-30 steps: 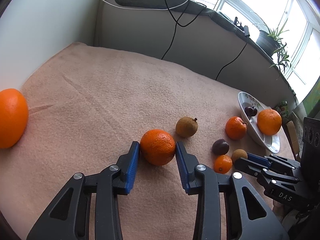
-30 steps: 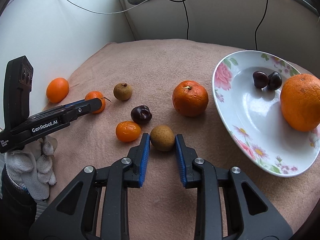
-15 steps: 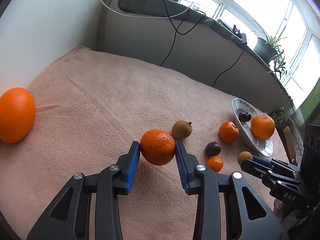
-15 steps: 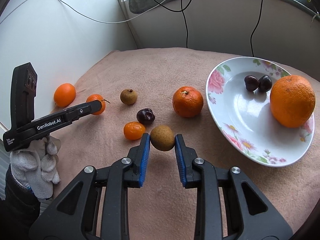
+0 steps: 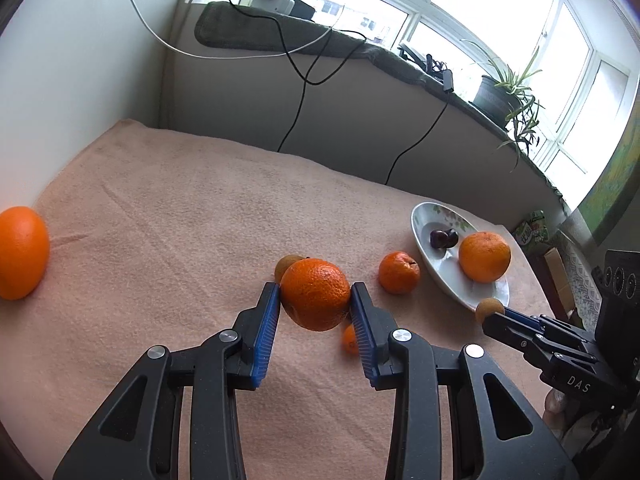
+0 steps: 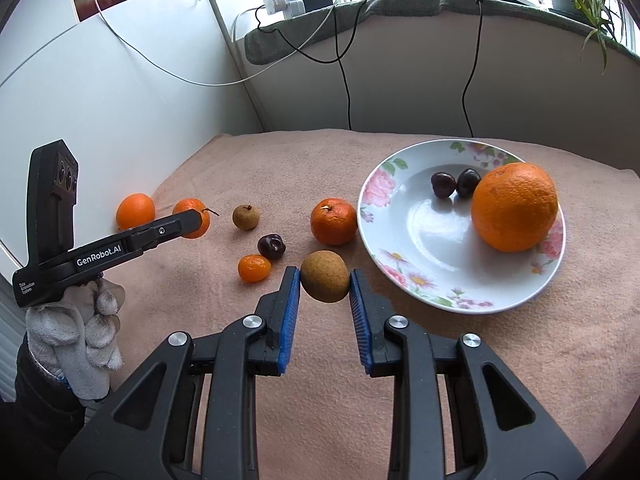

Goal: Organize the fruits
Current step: 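Lift the mandarin with the left tool while the right tool carries the kiwi toward the plate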

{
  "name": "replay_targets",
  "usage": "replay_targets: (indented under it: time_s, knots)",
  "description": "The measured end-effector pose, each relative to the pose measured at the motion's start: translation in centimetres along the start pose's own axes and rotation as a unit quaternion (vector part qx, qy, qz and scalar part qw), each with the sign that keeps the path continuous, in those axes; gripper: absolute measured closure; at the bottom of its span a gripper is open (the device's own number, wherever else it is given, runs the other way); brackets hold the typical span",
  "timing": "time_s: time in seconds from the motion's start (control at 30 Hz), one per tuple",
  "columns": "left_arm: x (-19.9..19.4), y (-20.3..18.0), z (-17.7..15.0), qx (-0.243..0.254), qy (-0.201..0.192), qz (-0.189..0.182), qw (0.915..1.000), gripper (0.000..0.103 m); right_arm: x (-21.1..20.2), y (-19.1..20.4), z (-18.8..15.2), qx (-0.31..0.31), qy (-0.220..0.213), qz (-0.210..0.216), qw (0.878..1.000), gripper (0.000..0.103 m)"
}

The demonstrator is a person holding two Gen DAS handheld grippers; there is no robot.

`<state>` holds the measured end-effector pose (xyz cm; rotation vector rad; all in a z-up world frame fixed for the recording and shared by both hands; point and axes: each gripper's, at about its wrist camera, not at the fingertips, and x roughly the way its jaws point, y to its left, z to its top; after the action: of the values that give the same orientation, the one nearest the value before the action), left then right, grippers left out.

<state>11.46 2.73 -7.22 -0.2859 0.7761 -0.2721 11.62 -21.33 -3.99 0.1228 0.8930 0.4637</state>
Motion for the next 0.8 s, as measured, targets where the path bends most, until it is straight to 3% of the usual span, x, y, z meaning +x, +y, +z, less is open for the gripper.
replay_targets:
  time_s: [0.8]
  knots:
    - [2.7, -7.3, 0.5, 0.045, 0.016, -0.058, 0.9972, 0.068, -2.8, -5.4, -0.5, 0.032, -0.021, -0.043, 0.998, 0.076]
